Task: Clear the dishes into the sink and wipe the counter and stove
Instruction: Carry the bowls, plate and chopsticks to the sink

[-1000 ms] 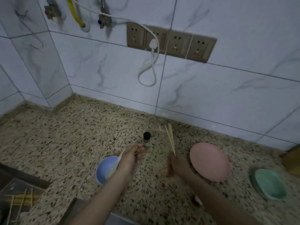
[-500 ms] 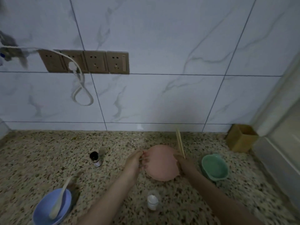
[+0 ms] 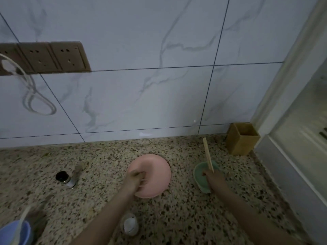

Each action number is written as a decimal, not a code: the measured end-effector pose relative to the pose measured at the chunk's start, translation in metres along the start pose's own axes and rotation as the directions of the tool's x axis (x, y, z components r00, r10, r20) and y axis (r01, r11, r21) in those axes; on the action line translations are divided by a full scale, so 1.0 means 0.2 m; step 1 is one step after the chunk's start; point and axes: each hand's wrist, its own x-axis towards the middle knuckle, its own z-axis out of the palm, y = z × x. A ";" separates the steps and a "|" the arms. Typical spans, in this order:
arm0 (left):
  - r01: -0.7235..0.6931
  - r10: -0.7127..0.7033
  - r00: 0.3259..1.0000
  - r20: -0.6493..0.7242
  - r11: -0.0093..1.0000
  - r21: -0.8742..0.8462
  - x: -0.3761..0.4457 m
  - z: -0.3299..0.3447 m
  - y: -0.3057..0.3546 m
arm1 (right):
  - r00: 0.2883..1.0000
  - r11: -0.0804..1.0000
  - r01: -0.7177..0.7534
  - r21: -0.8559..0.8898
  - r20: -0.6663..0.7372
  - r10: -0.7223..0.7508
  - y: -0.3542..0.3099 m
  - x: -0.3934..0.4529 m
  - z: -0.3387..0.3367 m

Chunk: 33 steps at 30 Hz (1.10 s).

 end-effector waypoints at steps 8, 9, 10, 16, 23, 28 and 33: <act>0.119 0.002 0.936 -0.352 0.940 0.321 0.30 -0.14 -0.25 | 0.987 0.991 0.060 -0.116 -0.140 -0.076 0.07 0.16 -0.22; 0.164 -0.033 0.926 -0.376 0.933 0.321 0.33 -0.16 -0.26 | 0.988 0.992 0.045 -0.119 -0.141 -0.061 0.07 0.16 -0.23; 0.192 -0.068 0.927 -0.369 0.932 0.308 0.40 -0.18 -0.31 | 0.991 0.991 0.023 -0.130 -0.127 -0.040 0.08 0.17 -0.25; 0.185 -0.173 0.968 -0.180 0.981 0.057 0.37 -0.18 -0.32 | 0.999 0.909 -0.028 -0.417 0.030 0.045 0.10 0.22 -0.25; 0.165 -0.160 0.967 -0.197 0.986 0.010 0.38 -0.14 -0.30 | 0.992 0.887 0.057 -0.459 0.126 0.002 0.12 0.21 -0.23; 0.132 -0.134 0.970 -0.201 0.991 -0.021 0.36 -0.14 -0.27 | 0.994 0.875 0.063 -0.480 0.110 -0.011 0.10 0.21 -0.22; 0.067 -0.094 0.971 -0.219 0.989 -0.129 0.28 -0.18 -0.22 | 0.986 0.931 0.099 -0.352 0.161 -0.044 0.03 0.16 -0.14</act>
